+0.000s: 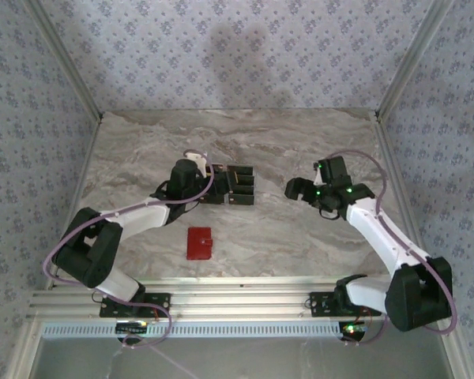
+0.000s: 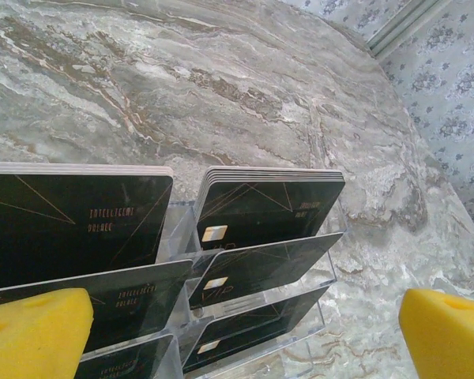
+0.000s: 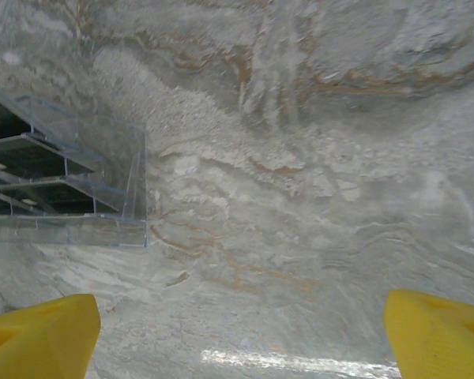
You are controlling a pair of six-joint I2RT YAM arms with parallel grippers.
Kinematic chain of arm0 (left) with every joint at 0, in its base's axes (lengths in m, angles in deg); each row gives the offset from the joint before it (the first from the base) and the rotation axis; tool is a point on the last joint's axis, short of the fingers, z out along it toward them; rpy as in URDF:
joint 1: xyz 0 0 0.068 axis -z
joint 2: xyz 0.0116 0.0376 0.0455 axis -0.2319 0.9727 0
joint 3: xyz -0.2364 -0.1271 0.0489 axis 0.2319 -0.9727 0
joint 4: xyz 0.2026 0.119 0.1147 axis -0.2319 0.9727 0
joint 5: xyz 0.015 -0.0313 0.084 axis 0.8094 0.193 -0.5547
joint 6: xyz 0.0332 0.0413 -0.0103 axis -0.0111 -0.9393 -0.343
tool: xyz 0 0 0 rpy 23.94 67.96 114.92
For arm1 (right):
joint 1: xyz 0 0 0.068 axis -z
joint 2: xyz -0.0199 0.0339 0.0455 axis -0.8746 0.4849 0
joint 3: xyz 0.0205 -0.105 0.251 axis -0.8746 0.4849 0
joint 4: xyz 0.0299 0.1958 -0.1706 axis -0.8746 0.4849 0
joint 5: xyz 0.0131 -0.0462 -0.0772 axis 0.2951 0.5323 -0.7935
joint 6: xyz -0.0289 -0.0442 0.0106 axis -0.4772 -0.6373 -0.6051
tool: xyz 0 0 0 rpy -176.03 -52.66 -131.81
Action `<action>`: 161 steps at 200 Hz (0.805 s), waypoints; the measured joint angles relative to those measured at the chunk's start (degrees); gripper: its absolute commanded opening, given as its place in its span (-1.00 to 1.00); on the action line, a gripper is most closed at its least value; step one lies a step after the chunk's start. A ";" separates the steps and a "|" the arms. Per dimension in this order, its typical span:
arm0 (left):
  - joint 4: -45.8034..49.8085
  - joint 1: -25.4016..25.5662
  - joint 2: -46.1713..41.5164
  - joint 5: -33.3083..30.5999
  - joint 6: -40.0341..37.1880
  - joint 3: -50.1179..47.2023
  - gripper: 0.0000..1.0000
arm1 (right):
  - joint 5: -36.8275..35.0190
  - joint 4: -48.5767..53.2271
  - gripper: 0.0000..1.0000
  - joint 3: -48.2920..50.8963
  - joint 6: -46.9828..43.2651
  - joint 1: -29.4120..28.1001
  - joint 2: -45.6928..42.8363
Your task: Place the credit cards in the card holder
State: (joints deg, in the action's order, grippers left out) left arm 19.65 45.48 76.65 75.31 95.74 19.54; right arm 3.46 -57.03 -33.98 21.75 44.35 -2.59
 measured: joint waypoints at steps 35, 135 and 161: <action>1.68 -0.48 -3.10 -2.93 -0.59 0.00 1.00 | -1.55 -0.20 0.89 -1.31 0.04 -6.03 4.37; 4.37 -12.48 -8.22 -3.65 -0.50 -3.19 1.00 | -13.18 -1.01 0.83 -10.21 1.73 -21.14 19.78; 3.87 -12.48 -4.98 -1.49 -0.33 -3.21 1.00 | -16.94 -1.03 0.83 -12.46 2.27 -22.62 23.65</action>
State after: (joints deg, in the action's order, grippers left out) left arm 23.52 33.00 71.67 73.82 95.41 16.33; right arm -13.48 -58.06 -46.44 24.02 21.73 21.06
